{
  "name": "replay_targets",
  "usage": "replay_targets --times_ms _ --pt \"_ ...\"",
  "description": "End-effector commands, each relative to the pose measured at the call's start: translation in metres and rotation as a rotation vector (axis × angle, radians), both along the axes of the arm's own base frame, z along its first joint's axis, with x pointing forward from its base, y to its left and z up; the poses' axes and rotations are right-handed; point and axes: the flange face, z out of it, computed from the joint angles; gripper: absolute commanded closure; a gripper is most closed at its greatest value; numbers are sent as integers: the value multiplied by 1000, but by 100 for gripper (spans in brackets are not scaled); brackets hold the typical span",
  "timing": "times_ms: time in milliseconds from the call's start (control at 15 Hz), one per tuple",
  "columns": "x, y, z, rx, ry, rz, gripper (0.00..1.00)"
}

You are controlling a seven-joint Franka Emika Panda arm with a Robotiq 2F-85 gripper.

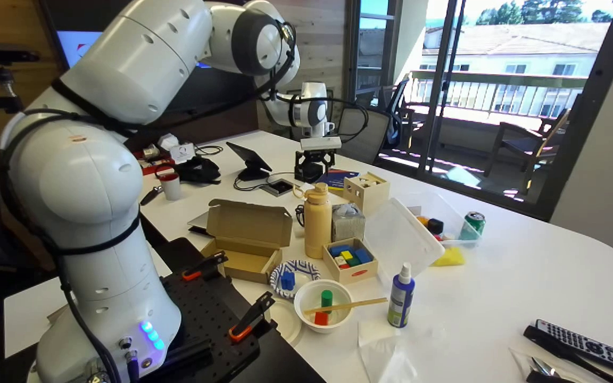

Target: Remove the black cable from the box and put it on the table

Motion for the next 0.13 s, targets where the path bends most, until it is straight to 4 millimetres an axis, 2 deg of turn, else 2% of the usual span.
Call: replay_targets --times_ms 0,67 --pt "-16 -8 44 -7 -56 -19 0" --pt "-17 -10 49 -5 -61 -18 0"
